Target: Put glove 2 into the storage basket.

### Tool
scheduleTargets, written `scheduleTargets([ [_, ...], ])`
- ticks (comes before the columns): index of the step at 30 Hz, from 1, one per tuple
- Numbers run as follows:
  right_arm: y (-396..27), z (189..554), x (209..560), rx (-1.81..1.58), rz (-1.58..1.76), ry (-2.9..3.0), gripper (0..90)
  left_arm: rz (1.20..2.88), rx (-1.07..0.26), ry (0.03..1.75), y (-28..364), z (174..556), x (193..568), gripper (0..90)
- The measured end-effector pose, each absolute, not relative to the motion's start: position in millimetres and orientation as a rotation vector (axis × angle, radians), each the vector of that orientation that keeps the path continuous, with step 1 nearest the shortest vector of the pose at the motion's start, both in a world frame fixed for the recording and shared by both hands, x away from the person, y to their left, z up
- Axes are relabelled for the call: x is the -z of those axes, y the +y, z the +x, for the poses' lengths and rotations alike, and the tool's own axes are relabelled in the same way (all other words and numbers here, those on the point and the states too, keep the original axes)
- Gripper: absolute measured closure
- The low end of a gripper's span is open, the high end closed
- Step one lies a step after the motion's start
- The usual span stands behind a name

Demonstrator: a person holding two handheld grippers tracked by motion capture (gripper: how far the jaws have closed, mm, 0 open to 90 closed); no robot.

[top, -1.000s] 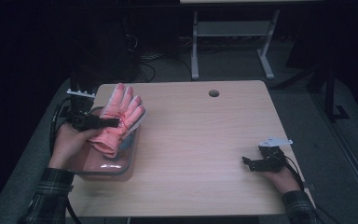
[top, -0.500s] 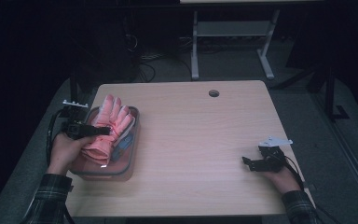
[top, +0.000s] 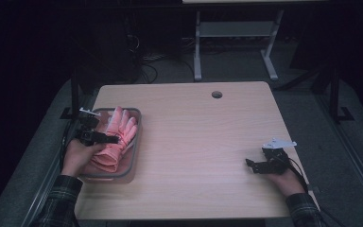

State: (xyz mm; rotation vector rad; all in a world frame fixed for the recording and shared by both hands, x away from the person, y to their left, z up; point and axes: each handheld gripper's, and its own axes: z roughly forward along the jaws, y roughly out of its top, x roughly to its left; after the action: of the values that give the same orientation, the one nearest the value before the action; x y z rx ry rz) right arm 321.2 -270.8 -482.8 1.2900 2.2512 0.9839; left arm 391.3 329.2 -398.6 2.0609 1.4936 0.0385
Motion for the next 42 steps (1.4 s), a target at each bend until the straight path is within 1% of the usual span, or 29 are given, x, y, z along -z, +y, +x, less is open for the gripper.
scheduleTargets([
  [6, -270, 321, 483, -0.987, 1.288, 2.251, 13.3, 2.050, -0.015, 1.498, 331, 394, 406, 57.6],
  [11, -270, 321, 483, -0.988, 1.290, 2.251, 13.3, 2.020, 0.038, 1.490, 337, 398, 404, 43.5],
  [12, -270, 321, 483, -0.989, 1.290, 2.250, 13.3, 2.021, 0.038, 1.486, 337, 398, 403, 39.5],
  [17, -270, 322, 483, -0.989, 1.291, 2.250, 13.3, 2.039, 0.006, 1.470, 338, 399, 393, 29.5],
  [31, -270, 322, 483, -0.989, 1.291, 2.250, 13.3, 2.019, -0.071, 1.422, 353, 397, 364, 20.4],
  [42, -270, 322, 483, -0.988, 1.290, 2.250, 13.3, 2.010, -0.159, 1.332, 358, 394, 334, 19.4],
])
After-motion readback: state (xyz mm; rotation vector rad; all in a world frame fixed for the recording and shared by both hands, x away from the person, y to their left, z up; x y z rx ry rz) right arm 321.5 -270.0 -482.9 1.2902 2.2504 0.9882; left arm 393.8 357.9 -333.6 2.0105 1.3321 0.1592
